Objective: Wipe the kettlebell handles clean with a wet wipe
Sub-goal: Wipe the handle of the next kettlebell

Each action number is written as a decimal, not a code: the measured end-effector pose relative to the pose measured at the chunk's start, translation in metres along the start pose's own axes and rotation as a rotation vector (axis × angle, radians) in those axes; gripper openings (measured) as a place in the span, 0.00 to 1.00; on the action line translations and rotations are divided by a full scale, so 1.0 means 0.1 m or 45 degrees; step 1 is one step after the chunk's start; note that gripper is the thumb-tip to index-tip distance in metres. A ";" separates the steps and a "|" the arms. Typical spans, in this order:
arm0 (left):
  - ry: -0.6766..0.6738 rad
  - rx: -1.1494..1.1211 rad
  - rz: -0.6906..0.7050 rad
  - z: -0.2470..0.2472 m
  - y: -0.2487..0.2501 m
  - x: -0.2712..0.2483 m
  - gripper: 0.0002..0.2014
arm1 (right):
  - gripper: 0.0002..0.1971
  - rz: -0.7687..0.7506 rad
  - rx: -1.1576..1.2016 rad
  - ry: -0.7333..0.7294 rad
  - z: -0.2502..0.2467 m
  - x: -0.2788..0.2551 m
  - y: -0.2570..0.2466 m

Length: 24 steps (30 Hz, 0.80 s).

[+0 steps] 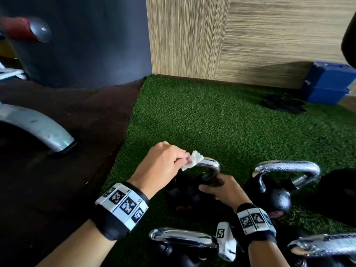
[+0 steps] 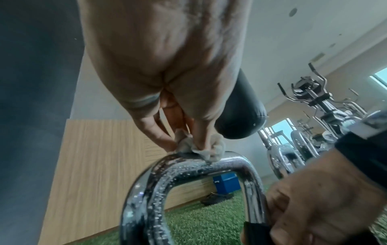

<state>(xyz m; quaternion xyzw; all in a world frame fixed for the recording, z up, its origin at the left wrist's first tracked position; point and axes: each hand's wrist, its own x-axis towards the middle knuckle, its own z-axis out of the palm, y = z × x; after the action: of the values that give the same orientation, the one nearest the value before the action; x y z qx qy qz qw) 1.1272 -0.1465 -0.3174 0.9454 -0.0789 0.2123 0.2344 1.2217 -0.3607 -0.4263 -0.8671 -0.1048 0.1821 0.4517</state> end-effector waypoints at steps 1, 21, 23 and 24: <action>0.033 0.008 -0.050 -0.03 -0.04 -0.02 0.08 | 0.28 -0.005 0.045 0.035 0.05 0.01 0.04; 0.137 -0.380 -0.407 0.13 -0.81 -0.46 0.13 | 0.26 -0.046 0.231 0.194 0.22 0.05 0.20; 0.091 -0.586 -0.512 0.23 -0.88 -0.56 0.19 | 0.25 -0.047 0.253 0.185 0.22 0.05 0.20; 0.100 -0.624 -0.518 0.27 -0.91 -0.60 0.20 | 0.25 -0.049 0.262 0.178 0.22 0.05 0.20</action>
<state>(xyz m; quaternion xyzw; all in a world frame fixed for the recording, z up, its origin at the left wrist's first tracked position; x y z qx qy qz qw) 1.1057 -0.0767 -0.4030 0.8483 0.0719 0.1721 0.4956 1.2180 -0.3543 -0.4557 -0.8245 -0.0704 0.1222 0.5480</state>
